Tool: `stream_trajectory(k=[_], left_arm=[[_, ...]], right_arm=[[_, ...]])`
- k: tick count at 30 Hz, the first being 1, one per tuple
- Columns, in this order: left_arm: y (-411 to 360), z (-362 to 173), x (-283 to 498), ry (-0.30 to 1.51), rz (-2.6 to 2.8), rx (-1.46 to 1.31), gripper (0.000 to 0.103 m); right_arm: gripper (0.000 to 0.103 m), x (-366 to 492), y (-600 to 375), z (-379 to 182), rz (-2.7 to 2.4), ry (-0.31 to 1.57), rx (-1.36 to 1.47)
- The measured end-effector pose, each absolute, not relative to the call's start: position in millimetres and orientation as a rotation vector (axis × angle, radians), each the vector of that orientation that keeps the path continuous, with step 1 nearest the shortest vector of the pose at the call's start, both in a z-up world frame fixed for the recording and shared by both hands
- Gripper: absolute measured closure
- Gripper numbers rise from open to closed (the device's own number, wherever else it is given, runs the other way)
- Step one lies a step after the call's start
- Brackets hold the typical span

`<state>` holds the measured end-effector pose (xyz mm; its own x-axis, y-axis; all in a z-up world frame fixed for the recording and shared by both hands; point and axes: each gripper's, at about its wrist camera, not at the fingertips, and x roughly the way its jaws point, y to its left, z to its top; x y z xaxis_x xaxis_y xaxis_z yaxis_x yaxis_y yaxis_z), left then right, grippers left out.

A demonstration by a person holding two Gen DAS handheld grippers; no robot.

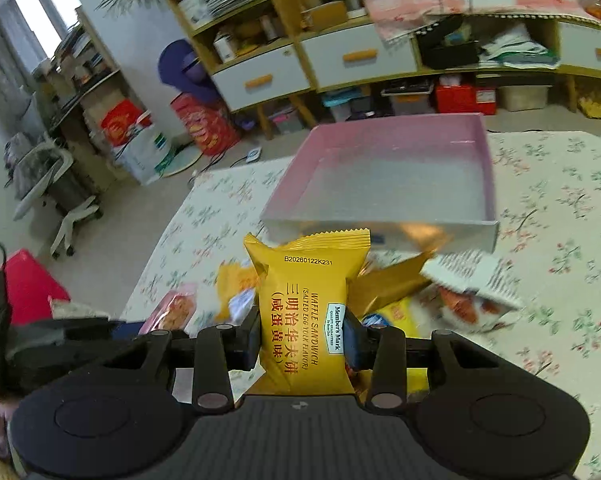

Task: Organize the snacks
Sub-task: 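Carry both packets over the pink tray and lower them inside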

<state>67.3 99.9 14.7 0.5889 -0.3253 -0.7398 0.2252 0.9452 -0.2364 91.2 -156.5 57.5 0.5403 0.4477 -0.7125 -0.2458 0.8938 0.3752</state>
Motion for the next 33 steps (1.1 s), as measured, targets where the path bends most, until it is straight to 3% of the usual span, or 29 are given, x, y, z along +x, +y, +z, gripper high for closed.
stream_trajectory(k=[14, 22, 33], left_arm=[[40, 31, 181, 0.81, -0.326, -0.079, 0.074], [24, -3, 226, 0.781, -0.3, -0.041, 0.074], [10, -35, 231, 0.78, -0.238, 0.082, 0.074]], right_arm=[[0.095, 168, -193, 58, 0.257, 0.796, 0.33], [0.095, 197, -205, 43, 0.23, 0.725, 0.356], [0.095, 231, -204, 9, 0.2, 0.75, 0.286]])
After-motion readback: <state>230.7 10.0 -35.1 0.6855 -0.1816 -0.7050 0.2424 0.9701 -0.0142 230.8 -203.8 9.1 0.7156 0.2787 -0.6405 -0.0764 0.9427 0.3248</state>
